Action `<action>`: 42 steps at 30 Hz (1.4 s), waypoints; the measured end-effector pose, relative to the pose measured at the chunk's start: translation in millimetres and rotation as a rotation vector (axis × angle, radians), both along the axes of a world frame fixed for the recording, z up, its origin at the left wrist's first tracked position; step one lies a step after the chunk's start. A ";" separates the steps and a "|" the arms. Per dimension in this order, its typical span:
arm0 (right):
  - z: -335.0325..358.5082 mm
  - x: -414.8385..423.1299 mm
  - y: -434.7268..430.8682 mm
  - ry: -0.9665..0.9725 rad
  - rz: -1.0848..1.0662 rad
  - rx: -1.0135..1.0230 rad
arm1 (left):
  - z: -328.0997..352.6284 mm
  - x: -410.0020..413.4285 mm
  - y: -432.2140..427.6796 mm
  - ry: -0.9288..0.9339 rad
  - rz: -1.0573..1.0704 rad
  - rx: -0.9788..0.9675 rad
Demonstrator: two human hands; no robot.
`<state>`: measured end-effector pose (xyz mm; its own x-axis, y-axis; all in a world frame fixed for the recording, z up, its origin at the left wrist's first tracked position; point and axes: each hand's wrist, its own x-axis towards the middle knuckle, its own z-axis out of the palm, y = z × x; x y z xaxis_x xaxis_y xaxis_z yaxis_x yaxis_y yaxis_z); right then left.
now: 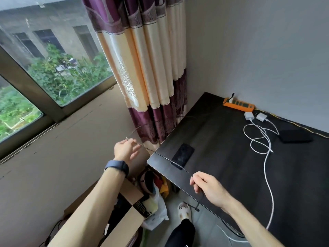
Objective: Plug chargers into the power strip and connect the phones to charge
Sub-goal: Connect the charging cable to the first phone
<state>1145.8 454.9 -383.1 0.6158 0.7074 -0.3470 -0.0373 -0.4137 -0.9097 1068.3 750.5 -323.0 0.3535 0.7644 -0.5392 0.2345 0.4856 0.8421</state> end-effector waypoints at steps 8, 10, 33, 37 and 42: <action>1.0 -3.3 25.2 -0.227 0.170 -0.069 | -32.2 -30.7 -108.0 0.252 -1.157 0.805; 2.6 -2.4 27.1 -0.246 0.166 -0.079 | -31.3 -29.2 -110.0 0.345 -1.242 1.048; -29.9 -81.3 61.6 -0.313 0.028 -0.264 | -72.5 -73.3 -53.3 0.297 -1.495 0.921; -23.3 -84.5 75.1 -0.306 -0.013 -0.274 | -87.3 -84.7 -28.2 0.335 -1.462 1.170; -26.8 -83.1 63.7 -0.301 0.046 -0.458 | -125.2 -134.9 50.4 0.523 -1.414 1.123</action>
<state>1062.7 518.6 -409.9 0.7076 0.5536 -0.4391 0.2237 -0.7650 -0.6039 933.4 800.9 -448.2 0.9434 0.1218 -0.3085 0.2205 -0.9252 0.3089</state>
